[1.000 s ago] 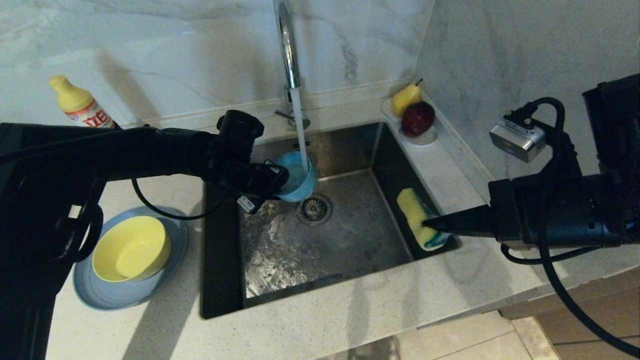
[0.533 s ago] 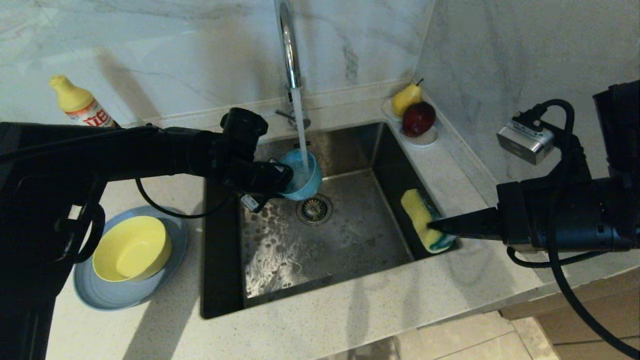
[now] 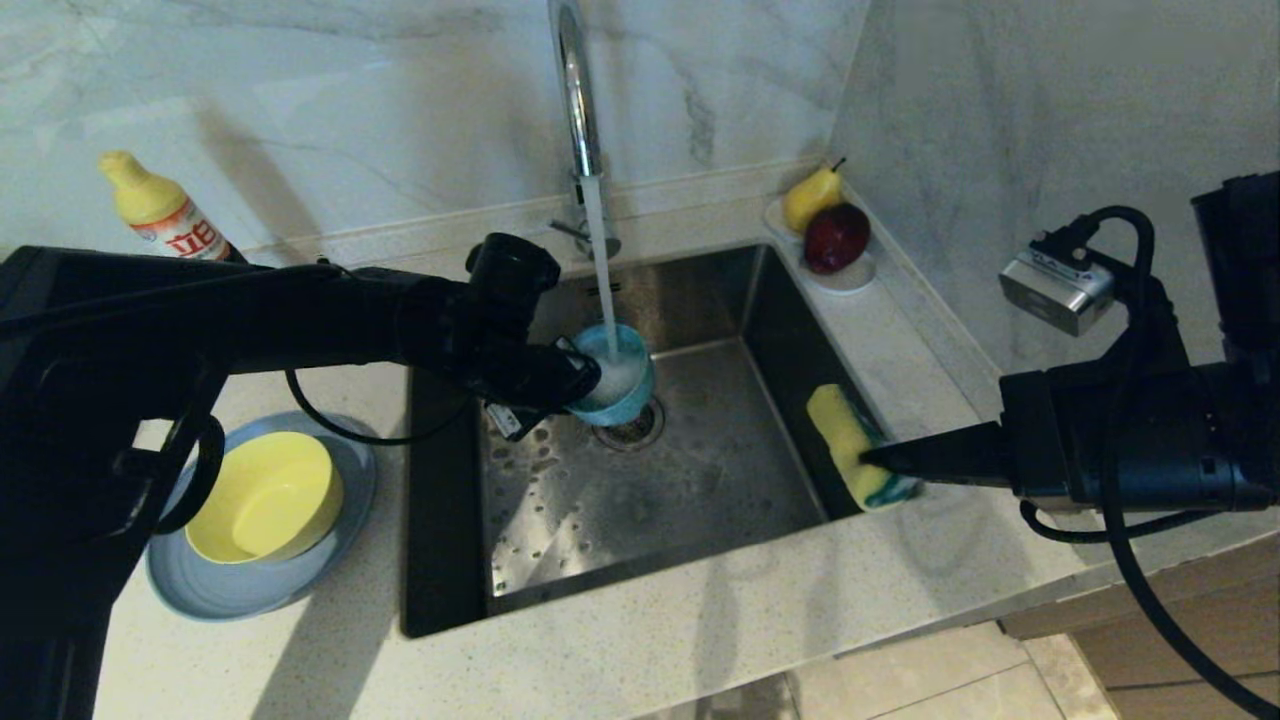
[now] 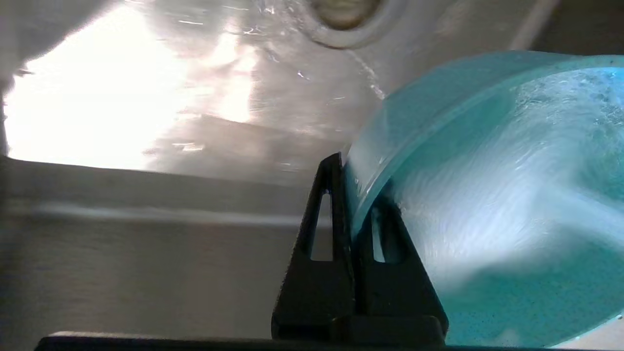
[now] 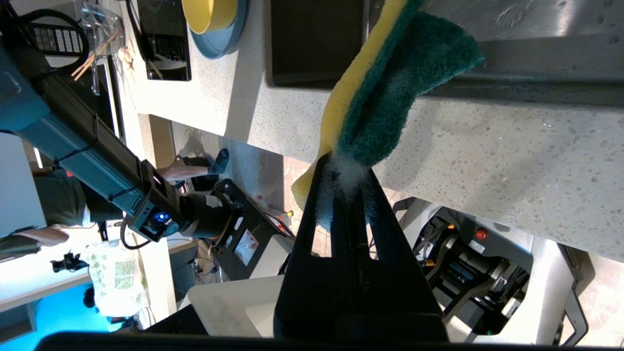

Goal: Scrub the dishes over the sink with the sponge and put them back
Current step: Rinse the bowl

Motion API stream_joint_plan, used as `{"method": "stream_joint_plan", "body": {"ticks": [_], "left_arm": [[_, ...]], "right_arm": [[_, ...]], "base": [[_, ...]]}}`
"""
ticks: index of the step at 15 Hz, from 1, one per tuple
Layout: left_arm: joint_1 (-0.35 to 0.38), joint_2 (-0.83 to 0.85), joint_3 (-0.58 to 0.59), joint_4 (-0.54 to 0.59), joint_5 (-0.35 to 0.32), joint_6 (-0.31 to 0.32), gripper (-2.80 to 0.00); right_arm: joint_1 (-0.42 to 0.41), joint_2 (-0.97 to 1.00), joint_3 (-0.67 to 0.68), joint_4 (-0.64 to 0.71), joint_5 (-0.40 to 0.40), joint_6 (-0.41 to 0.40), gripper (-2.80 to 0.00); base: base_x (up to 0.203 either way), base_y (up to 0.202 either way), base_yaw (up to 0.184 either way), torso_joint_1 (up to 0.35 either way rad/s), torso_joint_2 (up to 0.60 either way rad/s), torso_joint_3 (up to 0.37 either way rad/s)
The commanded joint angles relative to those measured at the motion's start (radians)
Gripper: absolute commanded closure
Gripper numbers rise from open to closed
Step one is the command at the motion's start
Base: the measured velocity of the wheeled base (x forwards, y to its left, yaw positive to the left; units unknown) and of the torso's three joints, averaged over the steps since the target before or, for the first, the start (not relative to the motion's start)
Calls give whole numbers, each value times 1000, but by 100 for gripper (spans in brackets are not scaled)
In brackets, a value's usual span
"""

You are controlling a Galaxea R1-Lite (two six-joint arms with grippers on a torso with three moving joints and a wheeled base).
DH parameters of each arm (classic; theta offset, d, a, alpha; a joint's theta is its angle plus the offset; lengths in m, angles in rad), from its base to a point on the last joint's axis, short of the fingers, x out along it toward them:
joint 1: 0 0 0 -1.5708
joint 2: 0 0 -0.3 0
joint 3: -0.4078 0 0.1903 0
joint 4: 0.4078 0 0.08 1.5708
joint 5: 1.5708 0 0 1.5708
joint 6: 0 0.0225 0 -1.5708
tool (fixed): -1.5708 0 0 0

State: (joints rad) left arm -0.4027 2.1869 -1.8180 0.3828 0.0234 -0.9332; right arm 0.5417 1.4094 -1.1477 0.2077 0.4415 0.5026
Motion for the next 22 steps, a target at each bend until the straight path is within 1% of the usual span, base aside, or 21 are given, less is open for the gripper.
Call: {"method": "stream_joint_plan", "body": {"ticks": [1, 4, 5, 8, 9, 10, 12, 14, 16, 18, 19, 20, 22], "left_arm": [[-20, -17, 42, 2, 74, 25, 0], [-19, -56, 92, -2, 102, 40, 0], [-19, -64, 99, -3, 141, 42, 0], [-19, -77, 112, -14, 309, 81, 0], [-18, -90, 114, -45, 346, 88, 0], [-17, -104, 119, -76, 369, 106, 0], [-2, -136, 125, -148, 415, 152, 0], [13, -157, 127, -239, 444, 208, 0], [24, -176, 143, -332, 467, 291, 0], [31, -191, 170, -459, 498, 412, 0], [34, -207, 184, -502, 505, 452, 0], [36, -221, 199, -531, 507, 480, 0], [42, -246, 258, -631, 507, 544, 0]], "right_arm": [[0, 0, -1, 1, 2, 2, 0], [0, -4, -1, 1, 2, 4, 0], [0, -3, -1, 1, 2, 4, 0], [1, -7, 0, 4, 5, 5, 0], [3, -10, 2, 7, 11, 5, 0], [3, -12, 1, 9, 20, 5, 0], [4, -13, -1, 10, 22, 5, 0], [3, -19, -1, 17, 22, 7, 0], [3, -27, -1, 23, 22, 7, 0], [0, -26, -6, 33, 22, 5, 0], [-2, -24, -6, 33, 22, 4, 0], [-2, -23, -6, 32, 22, 4, 0], [-2, -11, -4, 29, 20, 4, 0]], "base": [[0, 0, 0, 0, 0, 0], [0, 0, 0, 0, 0, 0], [0, 0, 0, 0, 0, 0], [0, 0, 0, 0, 0, 0], [0, 0, 0, 0, 0, 0], [0, 0, 0, 0, 0, 0], [0, 0, 0, 0, 0, 0], [0, 0, 0, 0, 0, 0], [0, 0, 0, 0, 0, 0], [0, 0, 0, 0, 0, 0], [0, 0, 0, 0, 0, 0], [0, 0, 0, 0, 0, 0], [0, 0, 0, 0, 0, 0]]}}
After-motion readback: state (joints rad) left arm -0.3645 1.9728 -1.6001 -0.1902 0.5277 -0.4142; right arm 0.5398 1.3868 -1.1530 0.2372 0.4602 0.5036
